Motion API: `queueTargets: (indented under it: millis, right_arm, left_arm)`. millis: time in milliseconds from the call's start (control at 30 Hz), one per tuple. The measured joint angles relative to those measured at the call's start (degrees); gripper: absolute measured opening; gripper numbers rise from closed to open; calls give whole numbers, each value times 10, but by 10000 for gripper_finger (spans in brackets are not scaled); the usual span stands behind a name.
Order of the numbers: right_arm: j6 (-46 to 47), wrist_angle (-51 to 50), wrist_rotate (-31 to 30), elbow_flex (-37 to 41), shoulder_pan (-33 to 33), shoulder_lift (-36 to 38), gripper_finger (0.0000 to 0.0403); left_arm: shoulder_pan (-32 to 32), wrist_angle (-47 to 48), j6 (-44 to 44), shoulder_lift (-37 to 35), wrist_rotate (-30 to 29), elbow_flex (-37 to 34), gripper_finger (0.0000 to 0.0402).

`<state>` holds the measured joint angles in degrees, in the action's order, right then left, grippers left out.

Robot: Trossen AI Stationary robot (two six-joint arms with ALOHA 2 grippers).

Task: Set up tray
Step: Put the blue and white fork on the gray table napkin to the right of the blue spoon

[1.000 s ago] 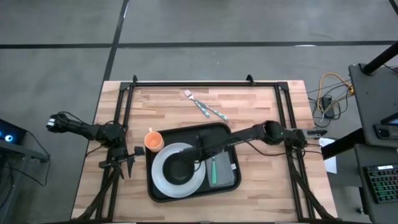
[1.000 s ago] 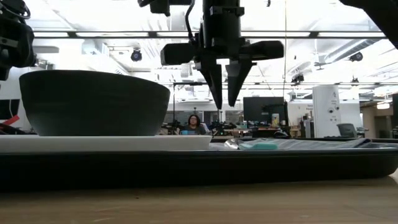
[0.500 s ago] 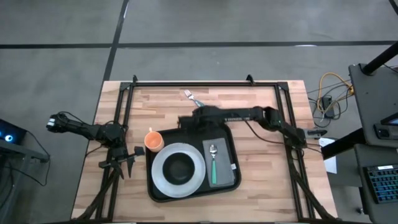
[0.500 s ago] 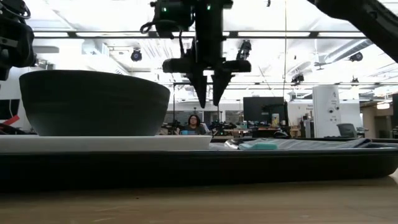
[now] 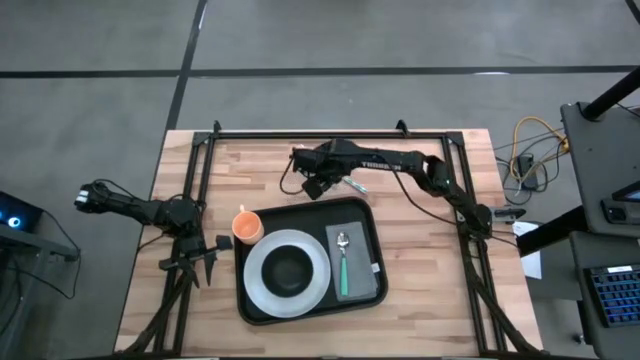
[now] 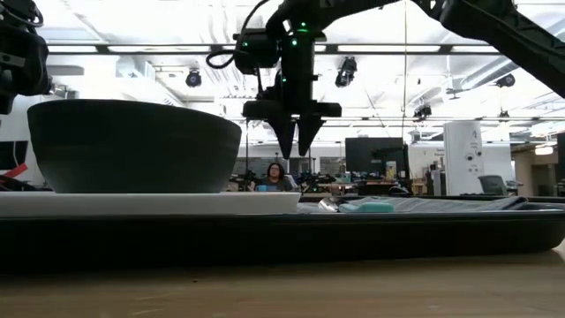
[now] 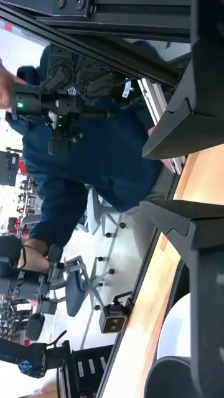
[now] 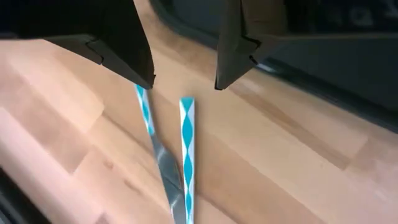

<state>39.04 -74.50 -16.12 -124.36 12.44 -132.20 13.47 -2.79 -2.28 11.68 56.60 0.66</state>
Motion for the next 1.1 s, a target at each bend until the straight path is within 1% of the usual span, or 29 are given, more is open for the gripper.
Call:
queueTargets:
  millis: [167,400,567,700,1000,1100]
  right_arm:
    - [-63,33,29,0,24,0,162]
    - [-132,60,35,7,55,0,161]
    - [-172,111,69,30,74,0,160]
    - [-192,155,76,56,85,-2,157]
    - [-223,170,76,104,89,-3,148]
    - [-231,195,76,129,85,-3,148]
  left_arm:
    - [0,0,0,0,0,0,98]
    - [0,0,0,0,0,0,98]
    - [0,0,0,0,0,0,98]
    - [0,0,0,0,0,0,98]
    - [0,0,0,0,0,0,98]
    - [0,0,0,0,0,0,98]
